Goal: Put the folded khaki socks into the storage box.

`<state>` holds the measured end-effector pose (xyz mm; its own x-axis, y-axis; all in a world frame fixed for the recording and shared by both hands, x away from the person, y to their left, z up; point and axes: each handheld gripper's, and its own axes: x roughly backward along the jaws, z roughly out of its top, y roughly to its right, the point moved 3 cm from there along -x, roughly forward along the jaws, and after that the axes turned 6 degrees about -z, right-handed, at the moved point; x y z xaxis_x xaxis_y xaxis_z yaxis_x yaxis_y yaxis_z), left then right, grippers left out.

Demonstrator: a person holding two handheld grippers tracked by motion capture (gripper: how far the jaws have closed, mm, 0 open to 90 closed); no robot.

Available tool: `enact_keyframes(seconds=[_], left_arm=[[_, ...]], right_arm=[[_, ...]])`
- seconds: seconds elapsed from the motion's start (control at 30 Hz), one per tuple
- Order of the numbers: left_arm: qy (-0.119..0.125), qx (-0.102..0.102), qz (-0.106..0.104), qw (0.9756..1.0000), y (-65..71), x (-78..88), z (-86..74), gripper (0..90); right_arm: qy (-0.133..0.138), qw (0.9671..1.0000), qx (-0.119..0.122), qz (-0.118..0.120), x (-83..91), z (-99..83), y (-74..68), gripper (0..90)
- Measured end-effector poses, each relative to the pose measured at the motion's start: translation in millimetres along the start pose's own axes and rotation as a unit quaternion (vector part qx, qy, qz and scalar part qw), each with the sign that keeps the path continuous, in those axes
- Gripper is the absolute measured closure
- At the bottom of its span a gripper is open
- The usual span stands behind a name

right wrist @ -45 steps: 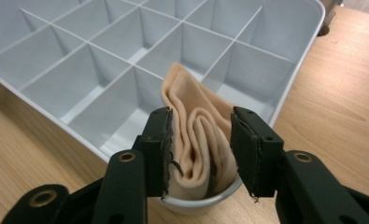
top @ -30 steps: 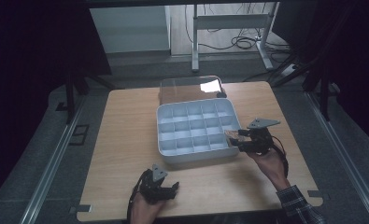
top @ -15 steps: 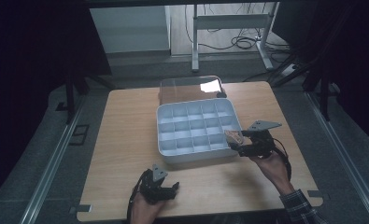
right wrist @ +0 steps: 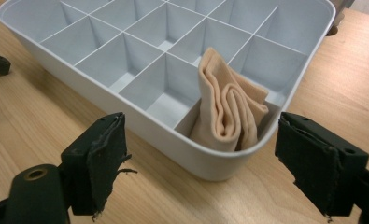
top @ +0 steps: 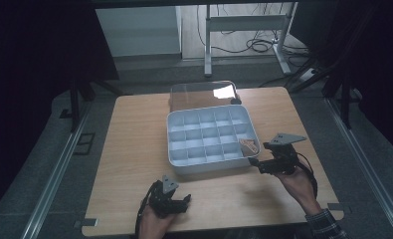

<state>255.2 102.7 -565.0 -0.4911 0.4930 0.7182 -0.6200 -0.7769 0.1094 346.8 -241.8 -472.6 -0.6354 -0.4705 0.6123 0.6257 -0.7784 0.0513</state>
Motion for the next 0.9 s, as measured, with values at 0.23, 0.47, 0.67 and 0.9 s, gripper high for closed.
enact_keyframes(seconds=[0.23,0.47,0.67,0.9], left_arm=[[0.000,0.001,0.000,1.0000,-0.1,0.0,0.0,14.5],[-0.001,-0.001,0.001,1.0000,-0.4,0.1,0.1,14.4],[-0.001,0.000,0.001,1.0000,-0.5,0.1,0.1,14.2],[-0.001,0.001,0.001,1.0000,-0.3,0.0,0.0,14.1]], right_arm=[[-0.005,1.0000,-0.002,0.001,6.2,-8.4,2.4,14.1],[-0.009,1.0000,0.002,-0.001,13.5,-16.0,3.8,12.6],[-0.014,0.9999,0.010,-0.002,19.9,-24.1,4.4,11.3],[-0.016,0.9998,0.004,-0.009,28.9,-35.9,9.8,11.0]])
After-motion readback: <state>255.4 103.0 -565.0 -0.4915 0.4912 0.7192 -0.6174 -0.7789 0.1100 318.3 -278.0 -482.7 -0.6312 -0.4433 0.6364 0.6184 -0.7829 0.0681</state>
